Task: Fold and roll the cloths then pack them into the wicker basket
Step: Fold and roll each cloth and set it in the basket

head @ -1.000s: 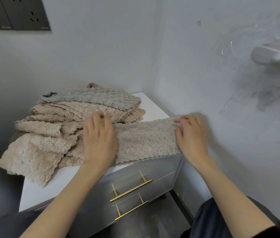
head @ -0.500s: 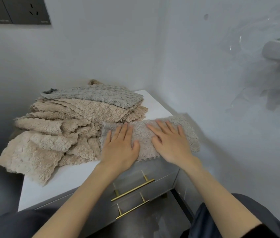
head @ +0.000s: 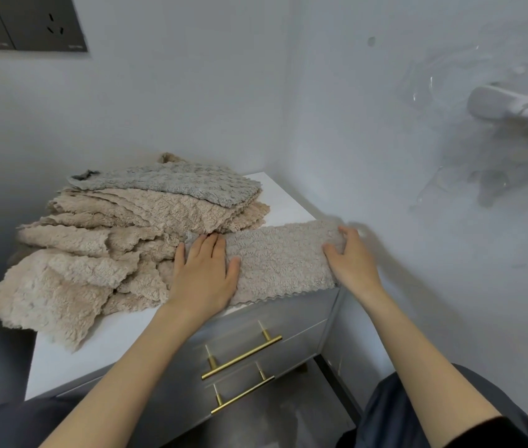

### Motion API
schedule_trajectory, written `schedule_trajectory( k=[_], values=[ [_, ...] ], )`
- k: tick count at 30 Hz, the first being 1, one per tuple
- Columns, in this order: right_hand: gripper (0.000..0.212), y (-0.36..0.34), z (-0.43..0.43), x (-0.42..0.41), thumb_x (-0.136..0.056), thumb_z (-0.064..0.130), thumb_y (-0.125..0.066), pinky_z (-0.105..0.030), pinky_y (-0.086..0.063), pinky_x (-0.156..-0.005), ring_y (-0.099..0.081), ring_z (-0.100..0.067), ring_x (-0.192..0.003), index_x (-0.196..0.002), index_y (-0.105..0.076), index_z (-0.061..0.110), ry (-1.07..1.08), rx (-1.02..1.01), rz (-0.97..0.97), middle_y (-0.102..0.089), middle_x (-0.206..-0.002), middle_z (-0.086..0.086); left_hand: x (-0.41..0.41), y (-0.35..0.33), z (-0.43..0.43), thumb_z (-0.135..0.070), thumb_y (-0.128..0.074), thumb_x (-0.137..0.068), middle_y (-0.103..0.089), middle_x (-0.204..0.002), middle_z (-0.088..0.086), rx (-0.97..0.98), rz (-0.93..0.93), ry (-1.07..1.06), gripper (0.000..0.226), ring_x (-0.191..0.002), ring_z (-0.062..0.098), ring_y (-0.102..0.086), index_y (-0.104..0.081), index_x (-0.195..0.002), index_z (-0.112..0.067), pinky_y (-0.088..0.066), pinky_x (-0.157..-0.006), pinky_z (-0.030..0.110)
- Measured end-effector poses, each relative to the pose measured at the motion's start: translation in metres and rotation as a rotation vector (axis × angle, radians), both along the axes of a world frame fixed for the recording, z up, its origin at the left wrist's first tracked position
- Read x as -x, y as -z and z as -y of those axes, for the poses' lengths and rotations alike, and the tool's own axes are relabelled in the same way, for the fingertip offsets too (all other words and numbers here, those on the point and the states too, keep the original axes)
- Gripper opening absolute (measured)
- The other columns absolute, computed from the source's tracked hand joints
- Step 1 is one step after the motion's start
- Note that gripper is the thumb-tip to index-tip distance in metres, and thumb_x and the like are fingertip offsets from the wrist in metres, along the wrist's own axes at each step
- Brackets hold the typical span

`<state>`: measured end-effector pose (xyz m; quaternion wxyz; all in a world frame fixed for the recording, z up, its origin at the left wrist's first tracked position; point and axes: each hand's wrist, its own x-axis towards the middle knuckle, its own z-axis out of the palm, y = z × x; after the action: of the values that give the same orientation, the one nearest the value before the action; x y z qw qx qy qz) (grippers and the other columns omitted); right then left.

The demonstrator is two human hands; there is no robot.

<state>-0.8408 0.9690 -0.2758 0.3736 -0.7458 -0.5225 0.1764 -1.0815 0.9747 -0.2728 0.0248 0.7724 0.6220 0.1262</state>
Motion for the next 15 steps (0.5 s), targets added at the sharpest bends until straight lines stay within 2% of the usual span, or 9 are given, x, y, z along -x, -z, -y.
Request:
schedule_trajectory(
  k=[4,7,10,12,15],
  values=[
    [0.037,-0.009,-0.001,0.004,-0.088,0.001,-0.052,-0.021,-0.039,-0.081,-0.057,-0.018,-0.108,-0.121,-0.058,0.015,-0.020,-0.189,0.037,-0.062,-0.118,-0.006,0.000,-0.004,-0.002,-0.046,-0.019,-0.100,-0.022,-0.156,-0.009,-0.002,-0.013,0.038,0.054,-0.142,0.015,-0.012,-0.026,-0.149,-0.024,-0.006,-0.111,0.045],
    [0.035,-0.015,-0.004,0.000,-0.086,-0.001,-0.049,-0.029,-0.046,-0.076,-0.061,-0.018,-0.097,-0.108,-0.063,0.022,-0.026,-0.214,0.094,-0.064,-0.110,-0.003,0.001,-0.005,-0.003,-0.048,-0.020,-0.100,-0.020,-0.156,-0.010,-0.008,-0.027,0.068,0.052,-0.140,0.018,-0.013,-0.027,-0.148,-0.029,-0.010,-0.109,0.046],
    [0.034,-0.020,-0.010,-0.007,-0.086,-0.004,-0.046,-0.029,-0.041,-0.068,-0.058,-0.020,-0.088,-0.098,-0.059,0.025,-0.060,-0.203,0.076,-0.059,-0.104,-0.004,0.002,-0.006,-0.007,-0.049,-0.021,-0.100,-0.022,-0.156,-0.005,-0.003,-0.051,0.086,0.049,-0.141,0.020,-0.012,-0.030,-0.145,-0.033,-0.009,-0.107,0.046],
    [0.034,-0.026,-0.016,-0.007,-0.085,-0.006,-0.044,-0.029,-0.039,-0.066,-0.056,-0.019,-0.084,-0.093,-0.058,0.025,-0.070,-0.232,0.099,-0.059,-0.103,-0.003,0.003,-0.008,-0.010,-0.050,-0.020,-0.099,-0.027,-0.153,0.000,0.005,-0.054,0.081,0.048,-0.140,0.021,-0.015,-0.030,-0.144,-0.036,-0.011,-0.106,0.045],
    [0.034,-0.035,-0.026,-0.001,-0.086,-0.006,-0.043,-0.038,-0.048,-0.076,-0.058,-0.021,-0.094,-0.085,-0.062,0.022,-0.083,-0.308,0.213,-0.061,-0.101,0.000,0.003,-0.009,-0.015,-0.052,-0.020,-0.098,-0.040,-0.142,0.002,-0.024,-0.049,0.061,0.046,-0.133,0.022,-0.024,-0.035,-0.140,-0.040,-0.015,-0.100,0.042]
  ],
)
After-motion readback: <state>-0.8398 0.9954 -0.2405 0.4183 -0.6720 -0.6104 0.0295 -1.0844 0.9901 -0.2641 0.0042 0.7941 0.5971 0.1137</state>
